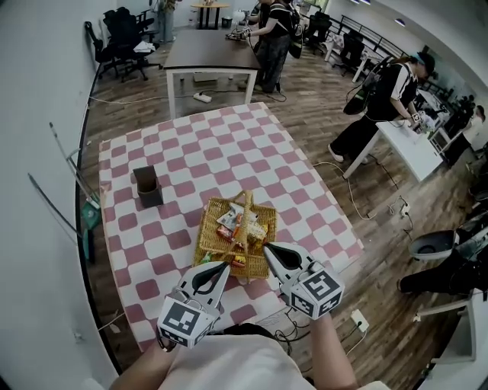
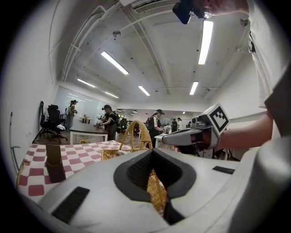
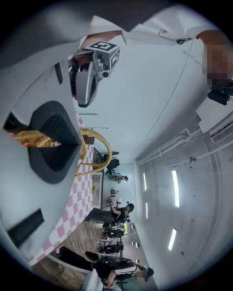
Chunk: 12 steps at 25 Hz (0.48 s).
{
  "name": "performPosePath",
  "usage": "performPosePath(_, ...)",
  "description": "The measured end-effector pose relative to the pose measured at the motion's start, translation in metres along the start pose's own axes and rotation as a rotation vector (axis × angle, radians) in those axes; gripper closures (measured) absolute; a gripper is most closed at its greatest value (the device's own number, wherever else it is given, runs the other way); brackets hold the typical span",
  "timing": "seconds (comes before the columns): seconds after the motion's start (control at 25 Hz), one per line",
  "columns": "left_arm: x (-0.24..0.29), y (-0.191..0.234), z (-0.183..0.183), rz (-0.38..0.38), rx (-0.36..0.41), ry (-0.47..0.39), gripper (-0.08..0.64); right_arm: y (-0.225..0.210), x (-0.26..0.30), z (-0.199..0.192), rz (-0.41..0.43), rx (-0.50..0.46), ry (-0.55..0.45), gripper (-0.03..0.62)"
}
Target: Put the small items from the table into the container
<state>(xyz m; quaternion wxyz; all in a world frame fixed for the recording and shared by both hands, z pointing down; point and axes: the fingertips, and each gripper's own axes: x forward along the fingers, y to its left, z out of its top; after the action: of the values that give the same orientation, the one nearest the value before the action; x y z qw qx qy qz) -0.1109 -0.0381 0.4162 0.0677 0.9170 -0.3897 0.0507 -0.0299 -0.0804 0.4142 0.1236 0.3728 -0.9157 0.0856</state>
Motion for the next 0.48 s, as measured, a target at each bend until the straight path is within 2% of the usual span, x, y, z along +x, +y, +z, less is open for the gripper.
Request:
performPosePath(0.2,0.001,0.0,0.007,0.029,0.002,-0.01,0.566,0.011,-0.018,0.007,0.007,0.031,-0.062,0.591)
performPosePath(0.48,0.007,-0.011,0.017,0.063,-0.007,-0.03,0.566,0.021,-0.044,0.008,0.019,0.04,-0.094,0.591)
